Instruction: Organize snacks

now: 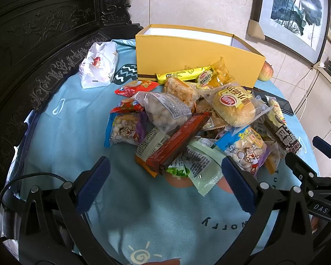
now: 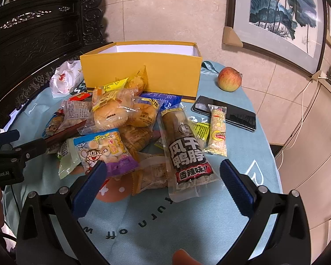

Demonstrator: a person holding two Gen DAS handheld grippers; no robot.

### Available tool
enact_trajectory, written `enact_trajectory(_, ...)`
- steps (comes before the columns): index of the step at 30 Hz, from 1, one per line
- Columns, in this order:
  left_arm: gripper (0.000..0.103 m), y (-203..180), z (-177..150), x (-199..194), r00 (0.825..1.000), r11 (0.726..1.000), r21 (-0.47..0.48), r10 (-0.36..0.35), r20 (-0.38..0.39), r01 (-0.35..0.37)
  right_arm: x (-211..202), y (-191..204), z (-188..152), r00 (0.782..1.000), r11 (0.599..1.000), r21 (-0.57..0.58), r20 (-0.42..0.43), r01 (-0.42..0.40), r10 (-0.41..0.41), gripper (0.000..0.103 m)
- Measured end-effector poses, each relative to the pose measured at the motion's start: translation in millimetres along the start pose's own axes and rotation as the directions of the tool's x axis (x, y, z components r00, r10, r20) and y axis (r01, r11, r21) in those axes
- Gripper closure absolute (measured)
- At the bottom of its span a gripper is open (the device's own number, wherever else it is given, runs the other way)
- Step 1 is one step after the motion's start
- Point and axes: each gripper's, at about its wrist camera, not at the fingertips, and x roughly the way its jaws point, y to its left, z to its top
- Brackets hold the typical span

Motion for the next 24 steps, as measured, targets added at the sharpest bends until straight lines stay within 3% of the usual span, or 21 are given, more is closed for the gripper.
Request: enact_trajectory(24,0.002,-0.9,-0.1,3.9,1.0,1.0,0.008,0.002,-0.013,-0.002,4.4,-2.6,-1.8,1.0,1.0,0.002,-0.009,0.005,-0.005,0.001)
